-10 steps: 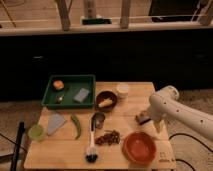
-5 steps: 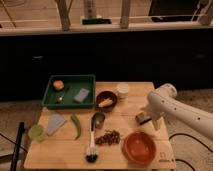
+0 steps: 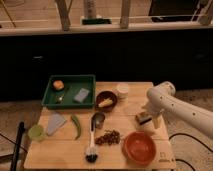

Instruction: Place eraser in paper cup

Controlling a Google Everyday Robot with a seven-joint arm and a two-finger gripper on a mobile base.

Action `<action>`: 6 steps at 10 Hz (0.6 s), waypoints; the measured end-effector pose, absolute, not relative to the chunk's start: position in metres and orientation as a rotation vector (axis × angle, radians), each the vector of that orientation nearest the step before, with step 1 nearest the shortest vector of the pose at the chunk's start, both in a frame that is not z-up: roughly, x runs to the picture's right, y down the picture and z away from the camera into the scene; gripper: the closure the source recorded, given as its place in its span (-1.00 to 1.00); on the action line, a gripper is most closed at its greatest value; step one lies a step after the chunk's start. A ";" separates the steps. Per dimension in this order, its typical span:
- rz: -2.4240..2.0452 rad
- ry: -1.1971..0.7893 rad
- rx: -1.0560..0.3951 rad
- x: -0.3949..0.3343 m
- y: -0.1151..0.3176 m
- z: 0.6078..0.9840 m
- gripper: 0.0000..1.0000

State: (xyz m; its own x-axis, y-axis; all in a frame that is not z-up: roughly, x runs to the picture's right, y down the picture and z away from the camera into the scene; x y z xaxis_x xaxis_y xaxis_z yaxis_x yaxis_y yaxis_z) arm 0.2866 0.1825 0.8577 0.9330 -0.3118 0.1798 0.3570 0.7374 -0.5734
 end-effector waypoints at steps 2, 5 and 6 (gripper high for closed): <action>-0.359 -0.081 -0.672 0.287 0.186 0.871 -0.23; -0.357 -0.094 -0.690 0.286 0.188 0.880 0.35; -0.359 -0.097 -0.692 0.285 0.188 0.880 0.53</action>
State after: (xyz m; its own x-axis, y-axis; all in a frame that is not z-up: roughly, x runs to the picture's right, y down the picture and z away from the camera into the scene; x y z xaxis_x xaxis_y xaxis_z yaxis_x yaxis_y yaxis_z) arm 0.2854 0.1879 0.8803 0.9344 -0.2910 0.2053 0.3548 0.7113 -0.6068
